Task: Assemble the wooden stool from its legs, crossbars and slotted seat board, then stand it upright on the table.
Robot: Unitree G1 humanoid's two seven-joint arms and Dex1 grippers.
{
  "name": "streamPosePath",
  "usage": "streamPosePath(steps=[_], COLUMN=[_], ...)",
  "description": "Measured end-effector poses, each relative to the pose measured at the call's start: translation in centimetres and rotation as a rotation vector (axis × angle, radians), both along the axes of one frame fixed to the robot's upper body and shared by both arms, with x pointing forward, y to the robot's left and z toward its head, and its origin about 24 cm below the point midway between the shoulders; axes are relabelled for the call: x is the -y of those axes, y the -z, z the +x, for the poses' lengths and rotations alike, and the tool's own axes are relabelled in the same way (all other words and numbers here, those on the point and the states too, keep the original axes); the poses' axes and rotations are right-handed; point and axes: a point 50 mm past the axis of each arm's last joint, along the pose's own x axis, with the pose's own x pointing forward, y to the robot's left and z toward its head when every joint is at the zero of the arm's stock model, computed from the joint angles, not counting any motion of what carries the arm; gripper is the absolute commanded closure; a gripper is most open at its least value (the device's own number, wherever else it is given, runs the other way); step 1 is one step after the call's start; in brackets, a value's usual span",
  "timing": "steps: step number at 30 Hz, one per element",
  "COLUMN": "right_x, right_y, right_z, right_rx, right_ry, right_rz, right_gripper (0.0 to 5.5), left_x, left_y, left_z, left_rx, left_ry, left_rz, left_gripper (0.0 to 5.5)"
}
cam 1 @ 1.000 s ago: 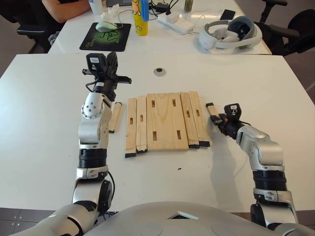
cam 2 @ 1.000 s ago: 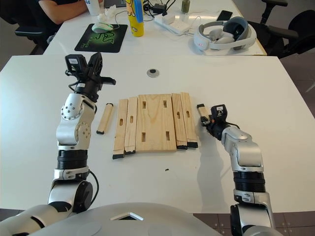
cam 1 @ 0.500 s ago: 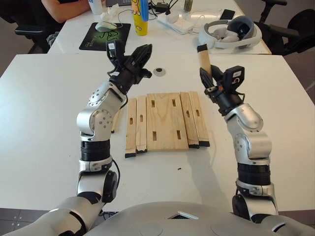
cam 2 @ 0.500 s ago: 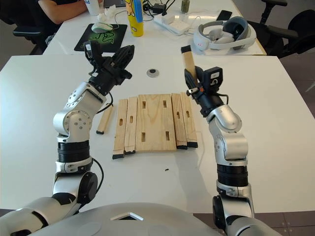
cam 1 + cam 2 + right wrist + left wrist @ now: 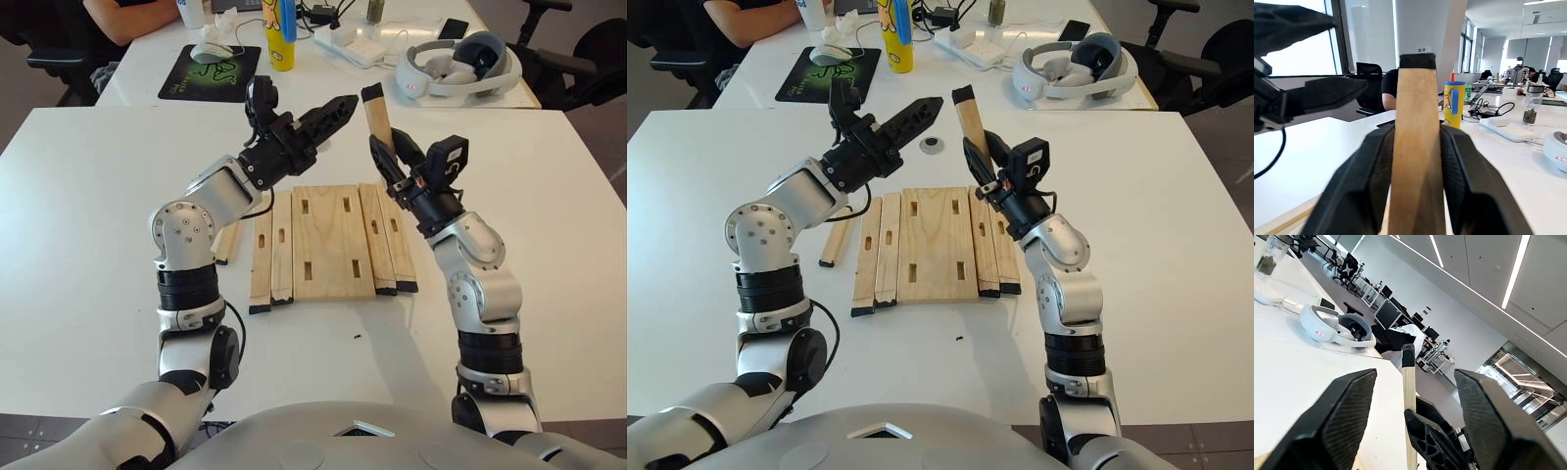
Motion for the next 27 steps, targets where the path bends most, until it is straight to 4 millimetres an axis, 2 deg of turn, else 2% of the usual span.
streamPosePath(steps=[7, 19, 27], right_x=[-0.7, -0.9, -1.0], right_y=[0.1, 0.4, 0.6], right_z=[-0.6, -1.0, -1.1], right_rx=[0.013, 0.009, 0.01], right_ry=[-0.084, -0.133, -0.143], right_rz=[0.007, -0.024, -0.039], right_gripper=[4.18, 4.18, 4.18], left_x=[0.5, 1.1, 1.0], left_y=[0.6, 1.2, 1.2], left_z=[-0.1, -0.3, -0.2], left_rx=[-0.046, -0.059, -0.067], left_ry=[0.036, 0.078, 0.063], left_rz=[0.054, 0.118, 0.12], left_gripper=[2.59, 2.59, 3.68])
